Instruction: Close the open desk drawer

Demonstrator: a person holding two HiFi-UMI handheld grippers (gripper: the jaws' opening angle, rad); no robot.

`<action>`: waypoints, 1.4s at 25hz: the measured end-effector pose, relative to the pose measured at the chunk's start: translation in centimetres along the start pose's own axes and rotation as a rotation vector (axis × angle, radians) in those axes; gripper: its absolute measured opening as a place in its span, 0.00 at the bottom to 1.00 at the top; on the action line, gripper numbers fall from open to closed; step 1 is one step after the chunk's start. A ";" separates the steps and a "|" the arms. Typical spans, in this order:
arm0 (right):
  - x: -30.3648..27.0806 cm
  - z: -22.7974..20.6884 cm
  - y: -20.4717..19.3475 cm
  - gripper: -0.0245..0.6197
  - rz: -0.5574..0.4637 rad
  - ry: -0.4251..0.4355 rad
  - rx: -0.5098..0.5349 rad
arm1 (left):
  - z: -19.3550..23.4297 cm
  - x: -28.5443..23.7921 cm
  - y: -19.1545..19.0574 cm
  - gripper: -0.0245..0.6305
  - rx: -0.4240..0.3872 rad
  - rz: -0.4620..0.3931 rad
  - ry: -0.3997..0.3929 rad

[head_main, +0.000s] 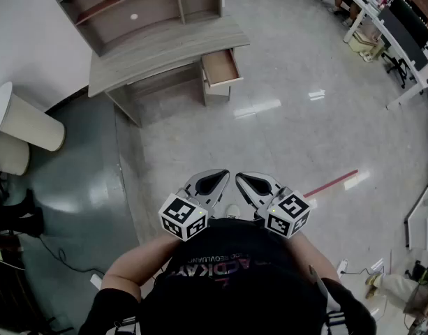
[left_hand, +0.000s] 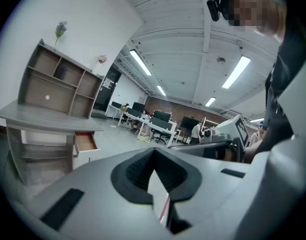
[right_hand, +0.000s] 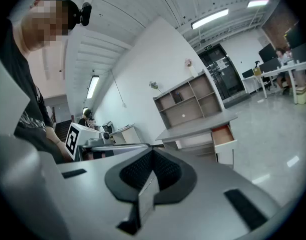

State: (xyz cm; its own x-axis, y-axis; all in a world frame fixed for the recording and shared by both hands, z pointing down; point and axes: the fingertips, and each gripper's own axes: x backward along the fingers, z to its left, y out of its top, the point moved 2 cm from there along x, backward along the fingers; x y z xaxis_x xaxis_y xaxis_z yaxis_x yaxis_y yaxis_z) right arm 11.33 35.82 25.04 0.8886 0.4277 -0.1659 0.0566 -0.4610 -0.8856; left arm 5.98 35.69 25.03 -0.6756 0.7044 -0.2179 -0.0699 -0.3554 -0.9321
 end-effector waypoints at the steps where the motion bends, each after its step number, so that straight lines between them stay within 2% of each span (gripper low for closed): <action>1: 0.0 -0.1 0.0 0.06 -0.001 0.000 0.000 | 0.0 -0.1 0.0 0.05 -0.001 -0.002 -0.001; 11: 0.3 0.0 0.1 0.06 -0.002 -0.003 0.001 | -0.2 -0.3 0.0 0.05 0.003 0.005 -0.011; 17: 0.9 -0.1 0.3 0.06 -0.040 0.005 -0.031 | -0.6 -0.4 -0.2 0.05 -0.005 0.015 -0.017; 26: 1.1 -0.6 0.2 0.06 -0.028 0.003 -0.015 | -0.6 -1.0 -0.3 0.05 -0.007 0.033 -0.005; 35: 1.3 -2.0 0.3 0.06 -0.033 0.043 -0.026 | -0.7 -2.3 -0.6 0.05 -0.015 0.052 0.031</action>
State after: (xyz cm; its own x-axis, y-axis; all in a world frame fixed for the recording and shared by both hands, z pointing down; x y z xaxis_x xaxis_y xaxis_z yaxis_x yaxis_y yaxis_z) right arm 13.41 34.70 25.41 0.9045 0.4100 -0.1173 0.0981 -0.4676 -0.8785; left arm 8.06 34.73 25.90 -0.6550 0.7040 -0.2746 -0.0241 -0.3827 -0.9236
